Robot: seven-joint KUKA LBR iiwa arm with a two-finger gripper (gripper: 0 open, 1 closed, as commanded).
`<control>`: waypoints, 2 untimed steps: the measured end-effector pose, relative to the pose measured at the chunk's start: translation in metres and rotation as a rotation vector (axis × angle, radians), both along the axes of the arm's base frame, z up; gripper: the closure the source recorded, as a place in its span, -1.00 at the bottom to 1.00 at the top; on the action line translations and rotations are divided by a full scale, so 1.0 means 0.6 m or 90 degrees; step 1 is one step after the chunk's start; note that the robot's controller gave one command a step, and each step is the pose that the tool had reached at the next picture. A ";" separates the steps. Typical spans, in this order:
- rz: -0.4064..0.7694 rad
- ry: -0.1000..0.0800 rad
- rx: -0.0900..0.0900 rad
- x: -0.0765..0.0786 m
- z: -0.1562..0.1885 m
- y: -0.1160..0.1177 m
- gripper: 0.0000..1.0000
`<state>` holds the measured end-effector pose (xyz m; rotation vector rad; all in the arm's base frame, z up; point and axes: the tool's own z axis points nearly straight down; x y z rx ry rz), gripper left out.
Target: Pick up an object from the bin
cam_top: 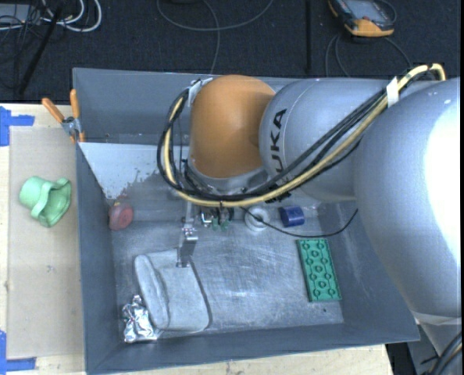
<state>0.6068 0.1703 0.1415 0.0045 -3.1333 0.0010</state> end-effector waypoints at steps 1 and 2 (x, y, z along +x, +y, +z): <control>-0.027 -0.014 0.002 -0.049 -0.067 0.046 -1.00; -0.090 -0.010 0.000 -0.033 -0.117 -0.051 -1.00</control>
Offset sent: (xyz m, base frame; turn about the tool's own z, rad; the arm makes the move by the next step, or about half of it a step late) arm -0.0507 0.0390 -0.0715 0.0493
